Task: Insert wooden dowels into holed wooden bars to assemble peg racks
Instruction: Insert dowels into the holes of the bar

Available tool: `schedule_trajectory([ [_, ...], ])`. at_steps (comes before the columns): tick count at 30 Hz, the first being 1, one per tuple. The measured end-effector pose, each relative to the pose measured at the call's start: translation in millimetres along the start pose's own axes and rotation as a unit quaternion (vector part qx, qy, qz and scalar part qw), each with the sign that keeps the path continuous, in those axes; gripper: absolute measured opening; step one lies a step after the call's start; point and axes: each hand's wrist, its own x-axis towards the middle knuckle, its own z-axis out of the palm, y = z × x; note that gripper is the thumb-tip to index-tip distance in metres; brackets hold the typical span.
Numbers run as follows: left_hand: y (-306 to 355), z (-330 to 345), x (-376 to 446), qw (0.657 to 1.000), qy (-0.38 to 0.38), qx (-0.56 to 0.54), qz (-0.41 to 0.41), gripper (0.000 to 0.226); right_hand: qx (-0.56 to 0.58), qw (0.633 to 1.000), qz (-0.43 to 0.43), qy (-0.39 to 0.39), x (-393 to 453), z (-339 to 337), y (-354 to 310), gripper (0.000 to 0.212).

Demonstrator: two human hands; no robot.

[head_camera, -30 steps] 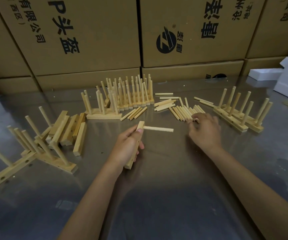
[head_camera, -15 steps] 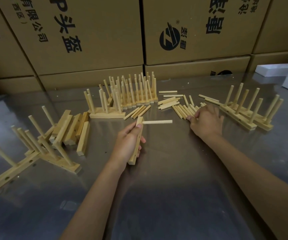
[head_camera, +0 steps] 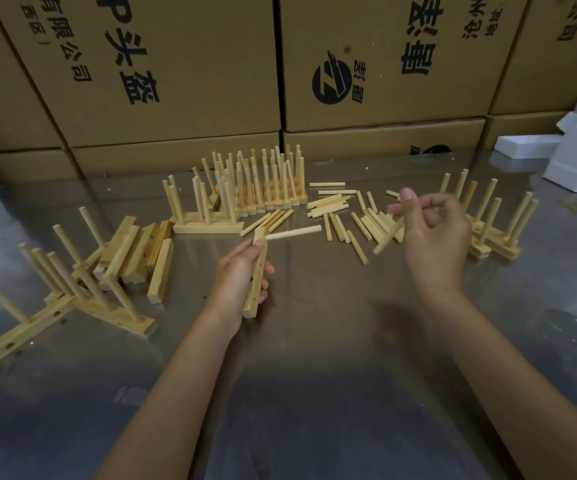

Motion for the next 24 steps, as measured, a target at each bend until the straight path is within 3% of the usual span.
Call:
schedule_trajectory([
  [2, 0, 1, -1, 1.000, -0.002, -0.003, 0.001, 0.014, 0.043, 0.998, 0.043, -0.033, -9, -1, -8, 0.021],
  [5, 1, 0, -2, 1.000, -0.002, -0.024, -0.003, 0.015, -0.078, 0.986, 0.023, -0.146, -28, 6, -11, 0.019],
  [8, 1, -1, -2, 0.998, -0.018, -0.063, -0.019, 0.026, -0.222, 0.913, -0.024, -0.343, -56, 17, -12, 0.003],
  [10, 0, -1, -2, 0.997, -0.031, -0.071, -0.021, 0.030, -0.248, 0.863, -0.061, -0.435, -78, 25, -16, 0.010],
  [12, -1, 2, -2, 0.996, -0.044, -0.069, -0.022, 0.032, -0.260, 0.851, -0.130, -0.437, -91, 30, -20, 0.015],
  [14, -1, 6, -4, 0.995, -0.063, -0.070, -0.029, 0.035, -0.309, 0.847, -0.188, -0.390, -91, 31, -25, 0.022],
  [20, -2, 18, -13, 0.994, -0.084, -0.058, -0.028, 0.030, -0.333, 0.837, -0.182, -0.393, -80, 25, -17, 0.017],
  [24, -1, 20, -16, 0.996, -0.076, -0.050, -0.021, 0.029, -0.366, 0.820, -0.235, -0.371, -75, 20, -22, 0.016],
])
